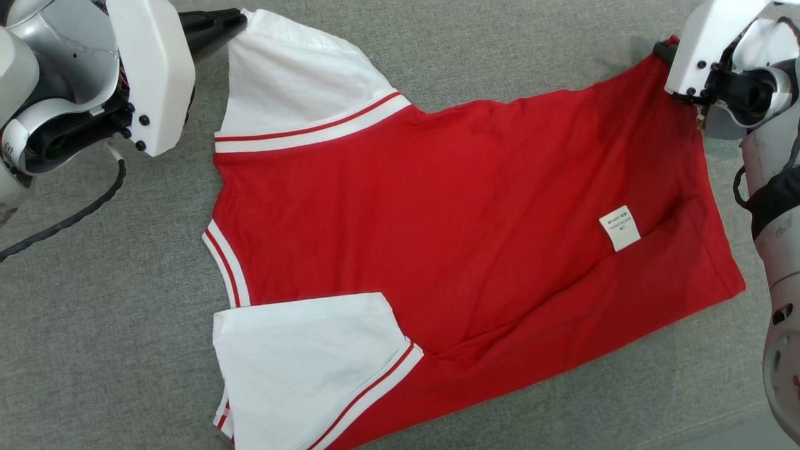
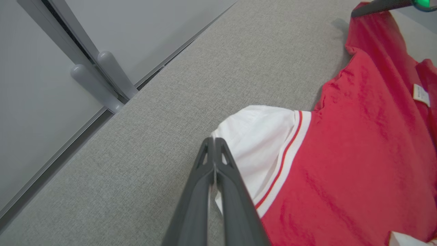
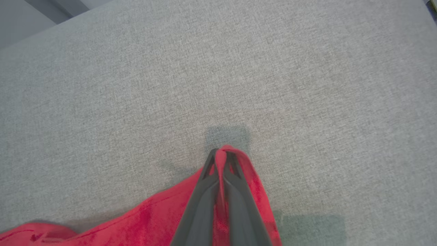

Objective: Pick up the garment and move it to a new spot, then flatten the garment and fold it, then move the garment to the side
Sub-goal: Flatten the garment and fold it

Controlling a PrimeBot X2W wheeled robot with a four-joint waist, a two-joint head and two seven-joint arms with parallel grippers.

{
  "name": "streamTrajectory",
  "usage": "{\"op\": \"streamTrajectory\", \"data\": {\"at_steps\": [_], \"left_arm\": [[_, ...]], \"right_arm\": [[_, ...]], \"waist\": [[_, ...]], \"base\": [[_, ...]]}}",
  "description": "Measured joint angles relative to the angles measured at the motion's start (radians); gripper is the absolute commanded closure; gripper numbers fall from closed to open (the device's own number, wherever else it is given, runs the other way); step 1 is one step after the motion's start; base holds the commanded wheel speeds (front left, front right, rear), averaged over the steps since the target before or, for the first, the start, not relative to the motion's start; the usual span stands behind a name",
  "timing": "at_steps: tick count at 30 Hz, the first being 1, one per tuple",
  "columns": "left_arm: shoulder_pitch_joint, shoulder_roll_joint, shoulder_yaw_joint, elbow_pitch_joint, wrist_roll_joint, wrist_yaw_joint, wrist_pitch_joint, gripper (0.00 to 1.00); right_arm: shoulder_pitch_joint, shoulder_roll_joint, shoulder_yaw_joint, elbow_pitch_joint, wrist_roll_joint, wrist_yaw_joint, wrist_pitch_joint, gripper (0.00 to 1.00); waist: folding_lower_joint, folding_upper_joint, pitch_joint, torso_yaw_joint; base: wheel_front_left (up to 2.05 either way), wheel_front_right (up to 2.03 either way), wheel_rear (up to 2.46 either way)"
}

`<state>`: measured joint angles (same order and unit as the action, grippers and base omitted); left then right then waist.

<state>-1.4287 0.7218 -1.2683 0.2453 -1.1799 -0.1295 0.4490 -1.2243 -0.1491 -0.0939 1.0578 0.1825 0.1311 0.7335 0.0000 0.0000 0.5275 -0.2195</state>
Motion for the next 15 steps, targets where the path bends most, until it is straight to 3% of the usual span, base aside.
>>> {"op": "streamTrajectory", "data": {"at_steps": [5, 12, 15], "left_arm": [[-0.01, 0.012, -0.007, 0.001, 0.013, 0.0, -0.047, 1.0], [-0.081, 0.034, -0.01, 0.039, 0.14, 0.0, -0.279, 1.0], [-0.095, 0.034, -0.011, 0.066, 0.143, 0.0, -0.37, 1.0]], "right_arm": [[-0.011, 0.006, -0.063, 0.01, -0.04, 0.0, -0.096, 1.0], [-0.026, 0.001, -0.113, -0.007, 0.02, 0.0, -0.233, 1.0], [-0.023, -0.018, -0.088, -0.028, 0.069, 0.0, -0.266, 1.0]], "waist": [[0.0, 0.0, -0.004, 0.006], [0.0001, 0.0, -0.008, 0.018], [0.0001, 0.0, -0.013, 0.028]], "base": [[0.0, 0.0, 0.0], [0.0, 0.0, 0.0], [0.0, 0.0, 0.0]]}}
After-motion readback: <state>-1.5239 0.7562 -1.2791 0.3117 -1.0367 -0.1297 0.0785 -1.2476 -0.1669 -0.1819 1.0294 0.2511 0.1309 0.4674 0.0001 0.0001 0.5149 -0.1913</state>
